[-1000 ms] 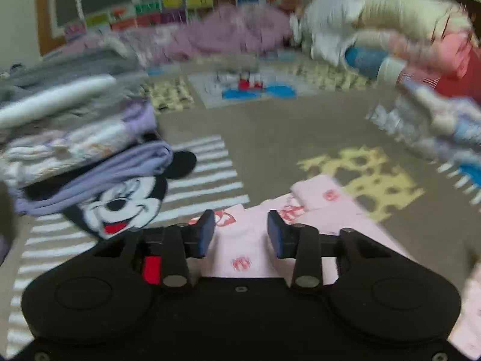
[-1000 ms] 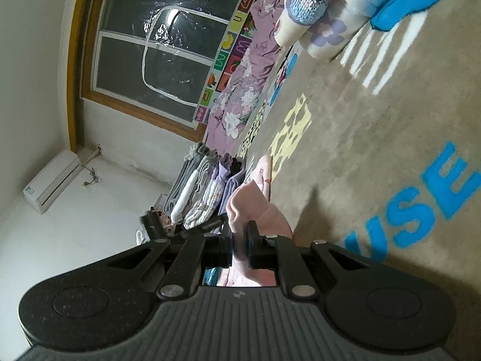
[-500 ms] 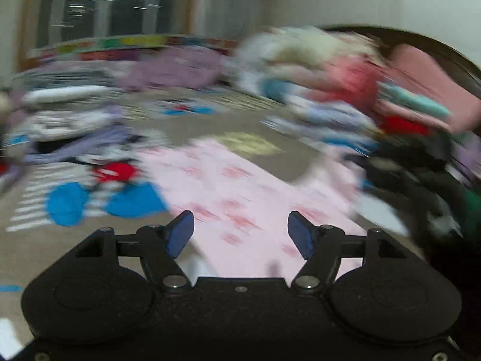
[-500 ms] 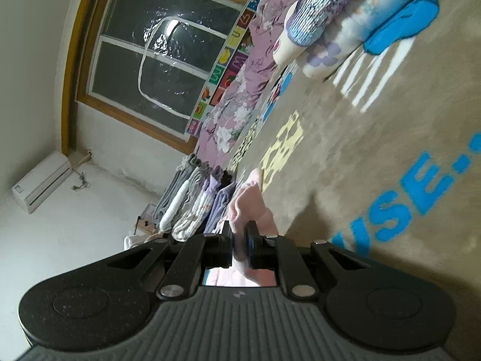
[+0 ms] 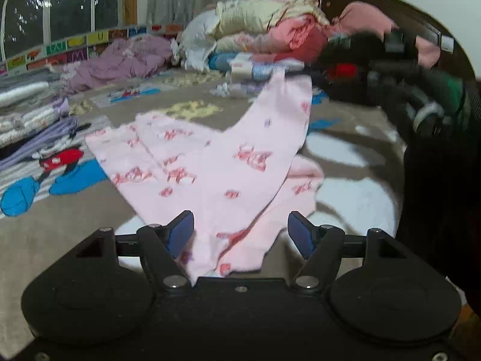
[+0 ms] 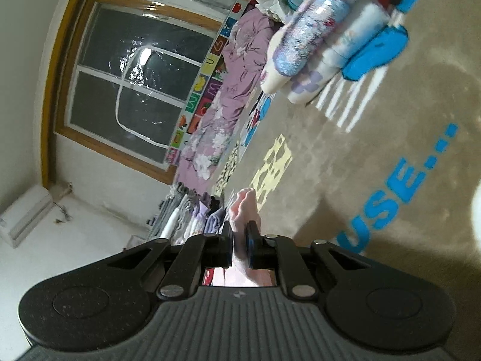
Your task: Fold clothes
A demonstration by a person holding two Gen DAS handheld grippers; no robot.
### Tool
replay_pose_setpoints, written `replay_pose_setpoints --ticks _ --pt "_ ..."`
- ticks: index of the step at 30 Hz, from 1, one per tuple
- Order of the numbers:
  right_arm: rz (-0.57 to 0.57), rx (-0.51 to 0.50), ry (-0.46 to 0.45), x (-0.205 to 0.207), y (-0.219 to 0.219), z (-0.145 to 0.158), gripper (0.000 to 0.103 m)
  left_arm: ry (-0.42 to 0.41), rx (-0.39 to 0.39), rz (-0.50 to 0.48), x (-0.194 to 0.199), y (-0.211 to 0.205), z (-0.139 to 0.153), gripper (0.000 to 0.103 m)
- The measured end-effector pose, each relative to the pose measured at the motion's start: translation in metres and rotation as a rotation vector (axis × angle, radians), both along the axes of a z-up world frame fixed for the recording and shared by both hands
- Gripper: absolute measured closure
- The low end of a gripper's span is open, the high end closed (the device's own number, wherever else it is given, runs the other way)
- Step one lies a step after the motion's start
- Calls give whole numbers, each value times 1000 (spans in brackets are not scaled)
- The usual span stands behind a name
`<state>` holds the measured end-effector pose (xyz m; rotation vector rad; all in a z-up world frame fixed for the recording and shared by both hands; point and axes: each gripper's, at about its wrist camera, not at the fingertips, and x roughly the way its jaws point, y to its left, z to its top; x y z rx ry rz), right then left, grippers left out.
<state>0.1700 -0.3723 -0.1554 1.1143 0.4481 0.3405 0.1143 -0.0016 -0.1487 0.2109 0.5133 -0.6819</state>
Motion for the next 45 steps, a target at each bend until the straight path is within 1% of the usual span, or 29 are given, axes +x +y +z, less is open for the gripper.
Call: replay_pose_setpoints --ticks 4,8,10,13,14,18,20,21,22,23,24,25,28,29,30,34,36,37,38,40,41,43,44,45 --pt "-2 -46 14 11 12 25 90 29 20 -51 -2 1 -9 35" --pt "-16 -76 37 33 26 50 90 24 10 -85 -6 5 -12 35" --pt "-20 -97 53 46 35 62 90 35 -18 -94 -7 9 -14 35" --pt "-14 -136 69 64 50 78 90 29 -10 -112 -9 11 -14 35" --pt "-5 -155 68 70 56 82 90 33 -20 -112 -10 12 -14 35" --pt "17 -286 55 88 73 103 90 44 -47 -118 -9 17 -14 35" --pt "34 -343 55 88 70 109 90 43 -49 -124 -10 19 -14 35" --pt "48 -395 61 85 71 109 89 42 -48 -128 -10 19 -14 35" --pt "62 -460 67 79 73 108 80 43 -46 -130 -10 19 -14 35" --pt "88 -535 67 72 77 105 74 44 -45 -131 -9 18 -14 34" --pt "130 -612 62 63 83 100 58 45 -44 -133 -9 18 -13 34" --pt "183 -703 56 54 93 93 52 46 -42 -134 -8 18 -13 34" --pt "342 -994 39 30 128 71 53 46 -39 -136 -7 17 -13 34" --pt "380 -1086 33 24 140 63 53 47 -39 -134 -7 17 -13 34" --pt "400 -1155 27 20 149 58 56 47 -40 -133 -7 17 -13 34" --pt "440 -1370 -1 14 180 47 61 48 -46 -130 -8 18 -13 34" --pt "462 -1456 -1 16 190 42 62 49 -48 -128 -8 18 -13 34" --pt "471 -1494 1 17 194 40 64 49 -50 -128 -8 18 -13 34" --pt "473 -1508 11 19 194 38 66 49 -51 -127 -8 19 -13 34" --pt "470 -1513 40 25 191 36 80 49 -53 -126 -8 19 -14 34" --pt "466 -1507 55 28 188 35 84 50 -55 -125 -8 19 -14 34" --pt "441 -1451 80 34 176 36 100 50 -57 -124 -8 20 -14 34" --pt "419 -1399 89 36 169 38 100 50 -59 -123 -8 20 -14 34" --pt "385 -1322 97 38 160 43 100 50 -60 -122 -8 20 -14 34"
